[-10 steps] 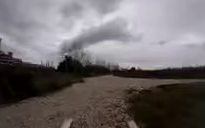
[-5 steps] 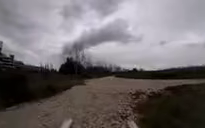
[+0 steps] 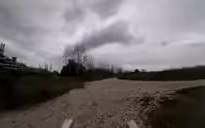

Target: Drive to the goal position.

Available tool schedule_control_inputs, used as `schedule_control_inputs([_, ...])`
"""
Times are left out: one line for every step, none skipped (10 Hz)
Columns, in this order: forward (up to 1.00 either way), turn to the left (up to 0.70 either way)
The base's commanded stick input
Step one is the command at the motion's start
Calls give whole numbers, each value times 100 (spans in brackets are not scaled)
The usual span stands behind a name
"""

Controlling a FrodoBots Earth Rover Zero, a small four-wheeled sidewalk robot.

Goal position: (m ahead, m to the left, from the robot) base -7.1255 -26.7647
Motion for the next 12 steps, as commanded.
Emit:
schedule_control_inputs([70, -35])
schedule_control_inputs([70, -35])
schedule_control_inputs([70, -35])
schedule_control_inputs([70, -35])
schedule_control_inputs([70, -35])
schedule_control_inputs([70, -35])
schedule_control_inputs([70, -35])
schedule_control_inputs([70, -35])
schedule_control_inputs([70, -35])
schedule_control_inputs([70, -35])
schedule_control_inputs([70, -23])
schedule_control_inputs([70, 0])
